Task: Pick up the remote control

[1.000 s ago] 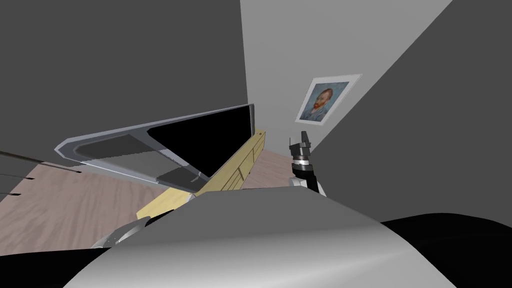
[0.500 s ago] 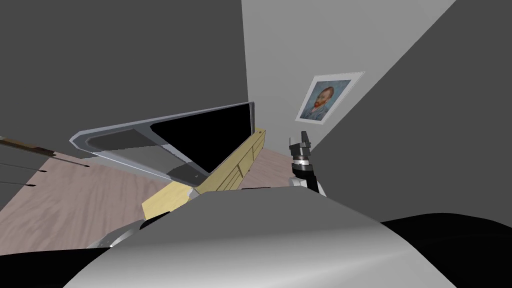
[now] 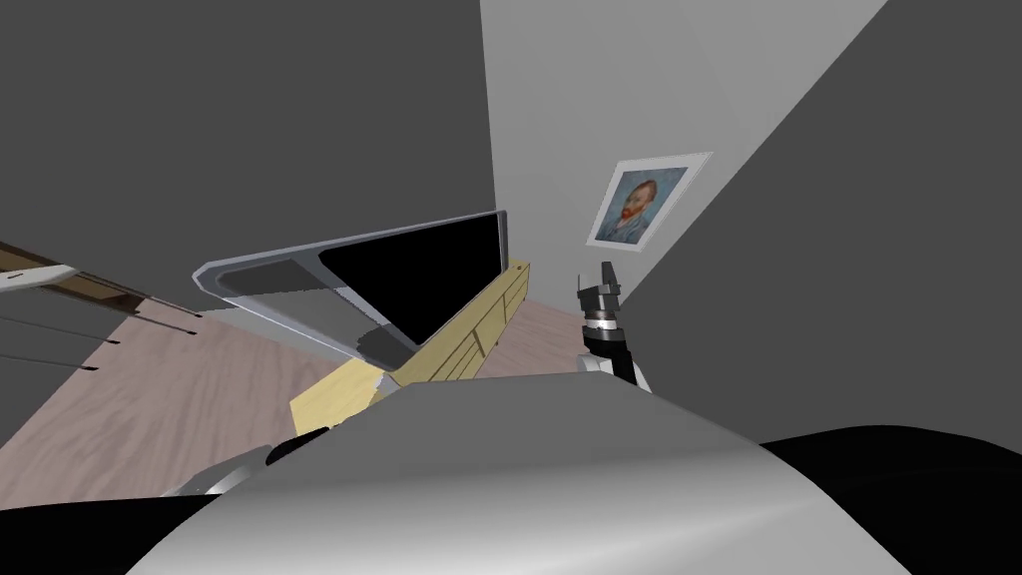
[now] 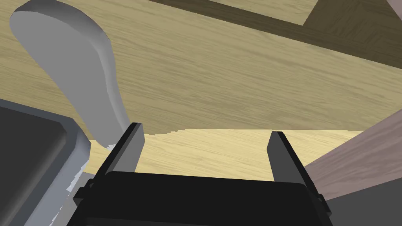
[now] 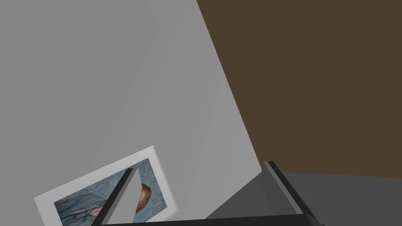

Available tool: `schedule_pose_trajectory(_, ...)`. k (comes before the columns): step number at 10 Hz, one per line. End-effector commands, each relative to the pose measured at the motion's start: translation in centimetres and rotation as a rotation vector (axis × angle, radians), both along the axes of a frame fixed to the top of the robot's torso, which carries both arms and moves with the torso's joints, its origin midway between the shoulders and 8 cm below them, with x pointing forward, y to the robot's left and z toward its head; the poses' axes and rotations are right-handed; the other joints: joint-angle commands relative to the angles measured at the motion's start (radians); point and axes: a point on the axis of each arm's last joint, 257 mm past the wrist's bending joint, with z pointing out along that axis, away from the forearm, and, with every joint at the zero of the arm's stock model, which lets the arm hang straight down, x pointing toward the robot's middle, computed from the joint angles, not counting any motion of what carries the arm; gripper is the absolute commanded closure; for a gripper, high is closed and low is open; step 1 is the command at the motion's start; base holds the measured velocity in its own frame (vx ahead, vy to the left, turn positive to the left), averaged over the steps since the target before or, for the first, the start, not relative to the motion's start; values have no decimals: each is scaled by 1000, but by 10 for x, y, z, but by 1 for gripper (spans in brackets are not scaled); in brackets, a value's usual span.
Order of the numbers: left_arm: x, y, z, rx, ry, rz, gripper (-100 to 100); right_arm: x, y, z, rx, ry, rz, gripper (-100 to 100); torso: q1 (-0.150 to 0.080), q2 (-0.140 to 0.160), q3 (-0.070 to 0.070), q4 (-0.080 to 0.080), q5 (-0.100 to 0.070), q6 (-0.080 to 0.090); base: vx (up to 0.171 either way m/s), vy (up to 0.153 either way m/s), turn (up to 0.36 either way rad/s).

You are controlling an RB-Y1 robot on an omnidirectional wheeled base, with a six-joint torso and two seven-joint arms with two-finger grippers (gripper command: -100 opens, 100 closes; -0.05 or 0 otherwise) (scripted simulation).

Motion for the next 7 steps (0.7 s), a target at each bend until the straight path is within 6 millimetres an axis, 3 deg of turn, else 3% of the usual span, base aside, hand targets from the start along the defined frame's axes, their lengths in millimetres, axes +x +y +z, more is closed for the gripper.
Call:
schedule_pose_trajectory(1,-1,-7,0,-8,9,-16,-100,0,0,0,0,0,0,0,0,0,0,0,0,0,211,120,-57)
schedule_pose_trajectory(4,-4,-29,-6,-38,23,-59,-100,0,0,0,0,0,0,0,3,-2,-2,-1,1,0,201,93,-76)
schedule_pose_trajectory(6,-3,-30,-7,-40,23,-61,-100,0,0,0,0,0,0,0,0,2,1,0,0,0,88,31,-20)
schedule_pose_trajectory(7,-2,-30,-7,-40,23,-62,0,0,0,0,0,0,0,0,-2,7,3,1,0,-1,11,4,-1)
